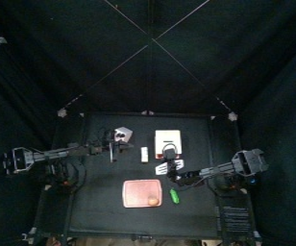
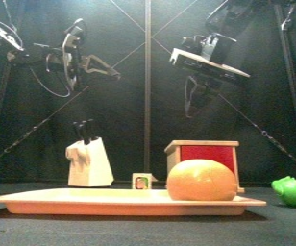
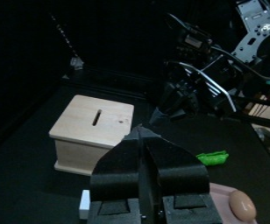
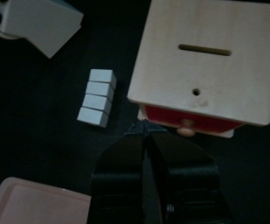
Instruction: Close drawer
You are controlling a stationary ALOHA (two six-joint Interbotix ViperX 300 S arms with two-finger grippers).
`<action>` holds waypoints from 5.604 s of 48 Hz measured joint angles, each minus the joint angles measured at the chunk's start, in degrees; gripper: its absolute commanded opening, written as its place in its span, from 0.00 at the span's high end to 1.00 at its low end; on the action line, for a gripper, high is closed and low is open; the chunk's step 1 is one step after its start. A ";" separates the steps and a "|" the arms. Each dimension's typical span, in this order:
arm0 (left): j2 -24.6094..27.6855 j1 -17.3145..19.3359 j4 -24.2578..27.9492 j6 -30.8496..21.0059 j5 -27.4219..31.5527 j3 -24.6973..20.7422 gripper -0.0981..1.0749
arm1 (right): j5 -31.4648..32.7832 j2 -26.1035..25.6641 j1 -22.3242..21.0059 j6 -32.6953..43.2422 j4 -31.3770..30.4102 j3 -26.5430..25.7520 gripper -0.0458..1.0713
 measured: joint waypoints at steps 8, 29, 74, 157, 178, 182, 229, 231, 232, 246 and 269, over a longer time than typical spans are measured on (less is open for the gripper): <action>-4.13 -0.35 -1.76 3.43 -1.76 2.90 0.63 | 1.32 -0.26 0.97 0.09 -0.35 0.09 0.76; -7.12 -2.11 -1.67 5.10 2.99 4.83 0.63 | 1.49 -0.35 1.32 0.18 0.53 0.97 0.76; -7.12 -2.02 -1.67 5.80 6.15 4.83 0.63 | -1.76 -1.14 1.32 -0.53 2.90 2.81 0.76; 29.09 -2.90 -12.83 5.71 8.96 -24.70 0.41 | 1.41 -1.14 2.11 -0.44 9.23 9.14 0.55; 40.17 -4.39 -7.38 5.71 25.93 -39.11 0.41 | -3.08 0.00 1.85 -0.09 12.22 9.23 0.54; 41.66 -4.48 -7.21 5.80 26.89 -40.52 0.41 | -4.66 0.62 1.32 -0.09 12.04 9.14 0.51; 44.65 -3.96 -12.66 5.63 29.27 -42.28 0.41 | -8.09 9.32 -8.70 0.18 10.11 4.48 0.27; 44.65 -3.96 -12.66 5.71 29.44 -42.28 0.41 | -8.70 9.67 -8.96 0.18 10.20 4.31 0.27; 44.74 -3.96 -12.66 5.71 29.27 -42.36 0.41 | -8.96 9.84 -9.05 0.26 10.11 4.22 0.27; 44.74 -3.96 -12.66 5.71 29.27 -42.36 0.41 | -9.67 11.51 -10.99 0.26 10.28 3.87 0.27; 44.74 -3.96 -12.74 5.71 29.27 -42.36 0.41 | -9.84 12.04 -12.04 0.26 10.37 3.25 0.42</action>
